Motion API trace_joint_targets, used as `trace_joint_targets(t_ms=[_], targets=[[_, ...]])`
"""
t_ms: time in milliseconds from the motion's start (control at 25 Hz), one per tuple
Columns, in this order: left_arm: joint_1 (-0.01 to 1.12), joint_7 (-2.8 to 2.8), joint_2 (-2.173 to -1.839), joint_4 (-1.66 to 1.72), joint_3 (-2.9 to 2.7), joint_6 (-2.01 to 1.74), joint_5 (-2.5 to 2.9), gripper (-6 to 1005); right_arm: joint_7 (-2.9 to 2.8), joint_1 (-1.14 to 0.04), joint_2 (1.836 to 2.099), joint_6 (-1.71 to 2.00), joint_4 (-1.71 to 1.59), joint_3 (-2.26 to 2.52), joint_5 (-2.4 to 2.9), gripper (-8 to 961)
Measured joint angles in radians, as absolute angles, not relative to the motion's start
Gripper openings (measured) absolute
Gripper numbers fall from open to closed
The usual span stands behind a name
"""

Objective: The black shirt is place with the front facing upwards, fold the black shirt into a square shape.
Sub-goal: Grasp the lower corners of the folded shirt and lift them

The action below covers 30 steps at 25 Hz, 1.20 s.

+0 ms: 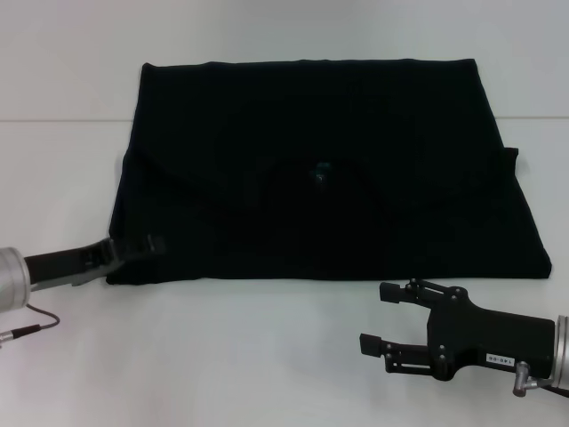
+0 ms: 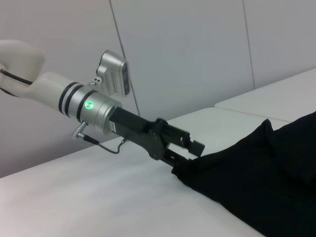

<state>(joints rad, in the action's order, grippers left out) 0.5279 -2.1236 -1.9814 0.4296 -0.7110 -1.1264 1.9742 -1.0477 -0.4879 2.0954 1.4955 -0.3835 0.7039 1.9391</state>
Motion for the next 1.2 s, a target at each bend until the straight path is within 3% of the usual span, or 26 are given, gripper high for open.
trace_joint_targets(t_ms=[160,400,600,720,1040,1200], targets=[[0.538,-2.128,-1.982,0.431,-0.744,-1.097,1.99,760,-1.048,-0.488,2.095,1.496,-0.383,0.702,1.938,889],[0.538,-2.127,-1.982,0.434,-0.738,-1.09,1.988,537,-1.049,-0.488,2.095,1.494,-0.383,0.701,1.937,889],[0.538,-2.127,-1.982,0.434,-0.74,-1.076,1.991,328,-1.049,-0.489,2.095,1.495,-0.383,0.701,1.93,889],[0.538,-2.127,-1.982,0.434,-0.741,-1.074,1.991,98,-1.055,-0.489,2.095,1.496,-0.383,0.701,1.926,888],[0.539,-2.121,-1.982,0.434,-0.738,-1.074,1.992,44,-1.242,-0.476,2.084,1.493,-0.46,0.689,1.926,888],[0.538,-2.117,-1.982,0.435,-0.738,-1.08,1.986,24,-1.594,-0.442,2.058,1.472,-0.652,0.685,1.955,888]])
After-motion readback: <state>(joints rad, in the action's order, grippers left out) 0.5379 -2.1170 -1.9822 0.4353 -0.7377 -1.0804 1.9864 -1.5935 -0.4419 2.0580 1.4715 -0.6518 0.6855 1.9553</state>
